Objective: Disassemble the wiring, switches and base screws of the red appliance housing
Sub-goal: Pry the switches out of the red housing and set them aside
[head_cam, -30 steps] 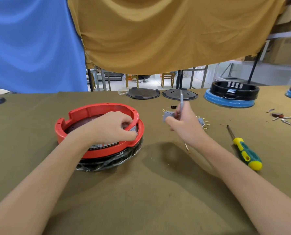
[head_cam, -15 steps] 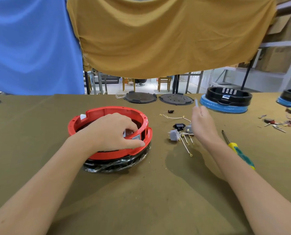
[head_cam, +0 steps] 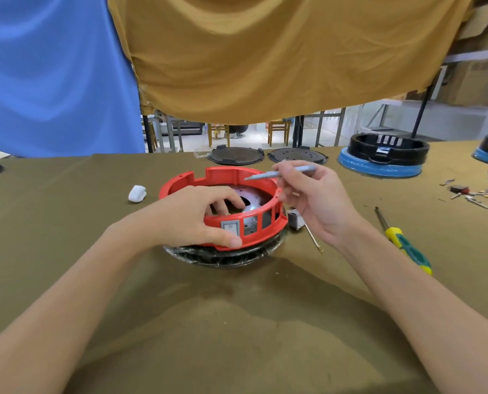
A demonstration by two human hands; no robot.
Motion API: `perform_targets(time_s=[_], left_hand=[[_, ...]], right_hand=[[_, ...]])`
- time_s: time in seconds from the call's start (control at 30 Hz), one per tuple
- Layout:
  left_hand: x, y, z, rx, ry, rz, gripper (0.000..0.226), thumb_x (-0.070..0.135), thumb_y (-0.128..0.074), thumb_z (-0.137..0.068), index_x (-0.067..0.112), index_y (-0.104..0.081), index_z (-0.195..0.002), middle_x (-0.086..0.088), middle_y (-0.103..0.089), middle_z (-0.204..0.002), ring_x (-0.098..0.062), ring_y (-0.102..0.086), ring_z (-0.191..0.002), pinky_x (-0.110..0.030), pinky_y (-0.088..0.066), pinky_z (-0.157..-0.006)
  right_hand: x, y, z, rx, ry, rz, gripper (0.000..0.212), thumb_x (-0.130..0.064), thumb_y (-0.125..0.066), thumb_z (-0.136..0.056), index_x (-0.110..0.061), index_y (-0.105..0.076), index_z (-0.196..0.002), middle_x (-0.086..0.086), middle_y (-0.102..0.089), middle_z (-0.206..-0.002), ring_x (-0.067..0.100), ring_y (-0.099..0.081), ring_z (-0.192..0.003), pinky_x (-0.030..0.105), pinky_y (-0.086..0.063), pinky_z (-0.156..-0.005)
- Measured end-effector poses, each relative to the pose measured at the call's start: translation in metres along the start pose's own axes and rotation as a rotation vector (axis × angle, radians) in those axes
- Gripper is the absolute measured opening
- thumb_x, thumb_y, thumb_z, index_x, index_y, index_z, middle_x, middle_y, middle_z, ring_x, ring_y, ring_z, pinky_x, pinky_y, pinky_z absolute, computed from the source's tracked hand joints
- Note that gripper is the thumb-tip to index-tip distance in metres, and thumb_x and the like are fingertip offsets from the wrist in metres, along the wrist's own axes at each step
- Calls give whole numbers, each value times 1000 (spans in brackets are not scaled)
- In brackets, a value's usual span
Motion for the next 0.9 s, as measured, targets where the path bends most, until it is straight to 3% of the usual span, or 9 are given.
perform_targets(time_s=[0.1,0.17,0.23,0.4,0.57,0.8,0.9], left_hand=[[2,-2,1,58,-46,-61,44,75,-72,-66,43,-60,-94,19,-66,-89,-1,-60,-82,-24,-48,-68],[8,-4,1,112,-84,-197,46,81,-59,-67,41,-58,-89,17,-65,-84,-3,-60,-77,-32,-51,-67],[13,-2,1,181,-114,-241,44,82,-53,-69,42,-56,-87,19,-62,-80,-1,-58,-75,-28,-48,-63],[16,-3,1,243,-143,-305,42,79,-50,-76,37,-47,-70,14,-53,-62,-4,-52,-58,-27,-42,-54],[9,-6,-2,237,-56,-429,66,86,-36,-75,24,-59,-73,6,-58,-59,-11,-56,-55,-33,-45,-54],[12,-7,-2,234,-52,-431,69,88,-24,-66,28,-56,-72,7,-57,-57,-9,-56,-53,-29,-43,-52],[11,-6,-3,246,-55,-427,73,89,-25,-65,25,-58,-73,7,-58,-57,-9,-55,-53,-27,-40,-50]], right_hand=[[-8,-15,7,-13,142,241,36,-36,-56,-94,-1,-62,-91,6,-65,-72,21,-66,-69,30,-59,-68],[-13,-30,13,-54,244,328,33,-38,-48,-97,-7,-57,-89,7,-66,-74,24,-68,-70,32,-59,-67],[-15,-42,18,-97,314,356,23,-34,-47,-98,-13,-54,-90,8,-68,-75,25,-69,-69,36,-60,-68],[-14,-53,20,-138,335,371,16,-29,-57,-95,-13,-58,-94,15,-70,-81,24,-73,-72,32,-62,-68],[-14,-57,22,-148,350,499,16,-31,-59,-95,-16,-59,-93,9,-73,-82,20,-74,-75,37,-62,-73],[-17,-65,19,-141,350,611,9,-26,-61,-98,-24,-62,-89,1,-73,-78,15,-73,-74,32,-61,-71],[-17,-61,19,-115,326,568,11,-24,-61,-98,-16,-63,-90,5,-73,-77,17,-73,-72,33,-61,-69]])
Point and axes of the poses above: each hand's wrist, its own z-axis away from the middle knuckle, its own y-axis out of the back of the hand, x = y × z, the point moved 9 cm from there along -z, towards the middle knuckle
